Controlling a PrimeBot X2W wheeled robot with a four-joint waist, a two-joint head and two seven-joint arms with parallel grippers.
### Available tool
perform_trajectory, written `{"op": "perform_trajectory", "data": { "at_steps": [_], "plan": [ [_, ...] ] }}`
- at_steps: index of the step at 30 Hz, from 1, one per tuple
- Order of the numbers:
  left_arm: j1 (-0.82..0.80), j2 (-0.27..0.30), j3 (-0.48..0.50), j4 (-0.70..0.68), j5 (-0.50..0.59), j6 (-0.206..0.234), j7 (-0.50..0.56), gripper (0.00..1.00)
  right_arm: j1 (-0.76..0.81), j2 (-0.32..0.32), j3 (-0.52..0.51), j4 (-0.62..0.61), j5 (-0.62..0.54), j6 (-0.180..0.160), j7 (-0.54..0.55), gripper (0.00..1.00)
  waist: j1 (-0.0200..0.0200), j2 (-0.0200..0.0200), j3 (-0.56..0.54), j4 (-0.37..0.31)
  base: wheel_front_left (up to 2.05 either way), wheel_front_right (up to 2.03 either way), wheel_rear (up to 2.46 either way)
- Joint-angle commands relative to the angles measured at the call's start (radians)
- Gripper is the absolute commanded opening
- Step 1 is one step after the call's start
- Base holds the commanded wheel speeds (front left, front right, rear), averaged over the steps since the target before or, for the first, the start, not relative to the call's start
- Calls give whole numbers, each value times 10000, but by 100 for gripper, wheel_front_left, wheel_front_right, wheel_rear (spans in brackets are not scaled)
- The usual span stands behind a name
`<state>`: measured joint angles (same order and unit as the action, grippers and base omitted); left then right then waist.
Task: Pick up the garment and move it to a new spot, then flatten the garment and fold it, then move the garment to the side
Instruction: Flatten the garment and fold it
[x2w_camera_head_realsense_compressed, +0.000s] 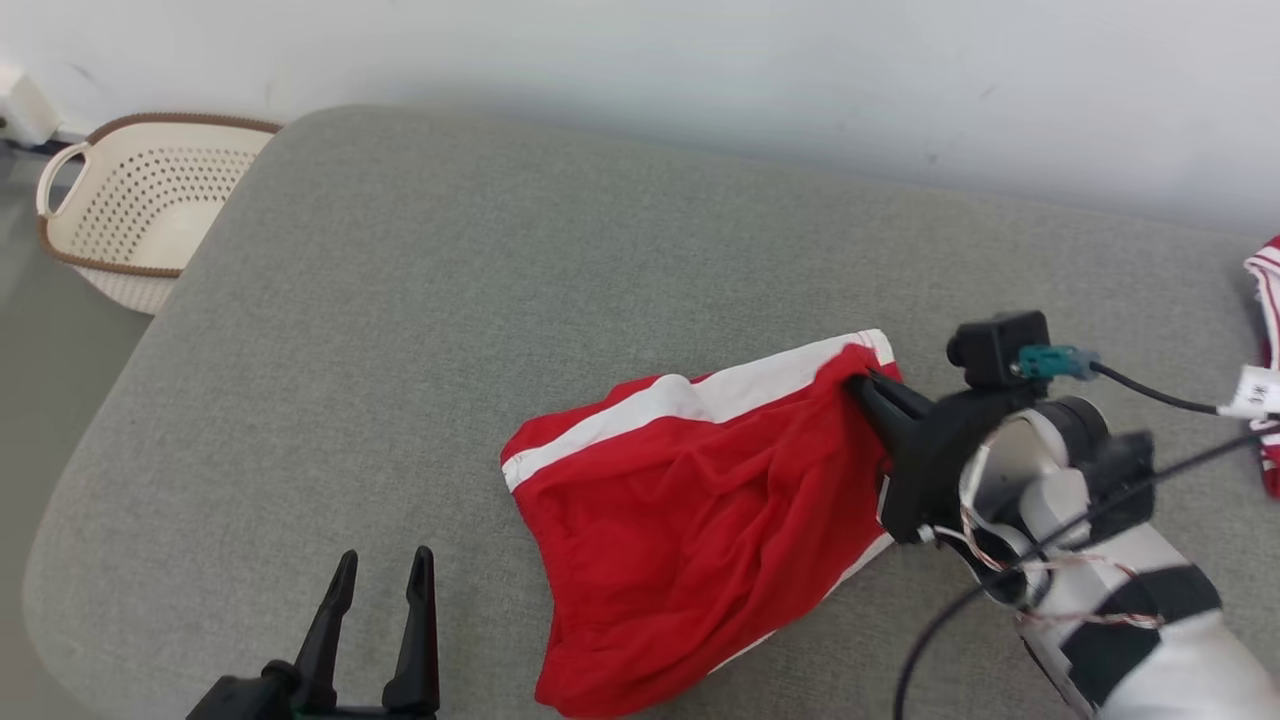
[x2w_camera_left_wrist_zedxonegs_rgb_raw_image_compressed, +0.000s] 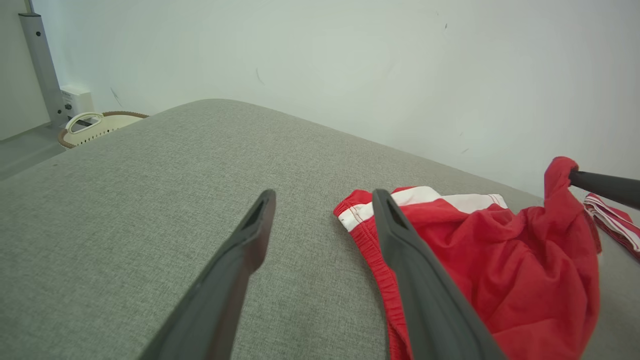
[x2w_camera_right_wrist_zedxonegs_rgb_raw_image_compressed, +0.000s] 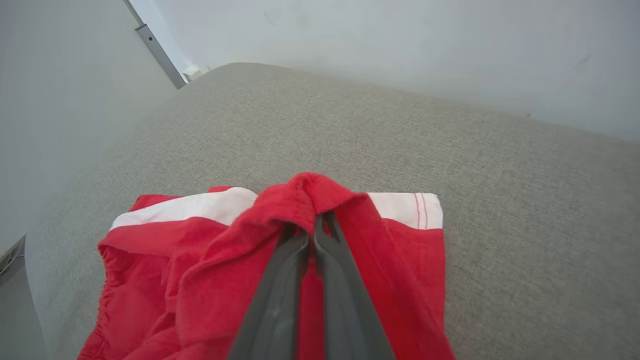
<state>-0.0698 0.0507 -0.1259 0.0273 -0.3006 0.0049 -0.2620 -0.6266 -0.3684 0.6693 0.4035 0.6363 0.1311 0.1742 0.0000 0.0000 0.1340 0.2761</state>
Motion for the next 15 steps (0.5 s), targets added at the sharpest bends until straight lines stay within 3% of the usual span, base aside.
{"op": "perform_trajectory", "data": {
  "at_steps": [1, 11, 12, 14, 15],
  "plan": [
    [-170, 5, -39, 39, -38, 16, -38, 100, -514, 145, 222, 621, 76, -9, -281, 0, 0, 0, 178, 188, 0, 0, 0],
    [-329, 3, -326, 115, -140, 78, -38, 100, -2062, 871, 1336, 3613, 377, -9, -1466, 0, 0, 0, 313, 520, 0, 0, 0],
    [-332, 5, -346, 121, -152, 95, -38, 100, -2161, 915, 1464, 3841, 417, -9, -1583, 12, 0, 0, 307, 534, 0, 0, 0],
    [-324, 3, -348, 133, -168, 122, -38, 100, -2348, 969, 1628, 4207, 453, -9, -1962, 80, 0, 0, 282, 527, 0, 0, 0],
    [-309, 5, -325, 134, -176, 118, -38, 100, -2387, 992, 1709, 4381, 516, -9, -2121, 100, 0, 0, 267, 503, 0, 0, 0]
  ]
}}
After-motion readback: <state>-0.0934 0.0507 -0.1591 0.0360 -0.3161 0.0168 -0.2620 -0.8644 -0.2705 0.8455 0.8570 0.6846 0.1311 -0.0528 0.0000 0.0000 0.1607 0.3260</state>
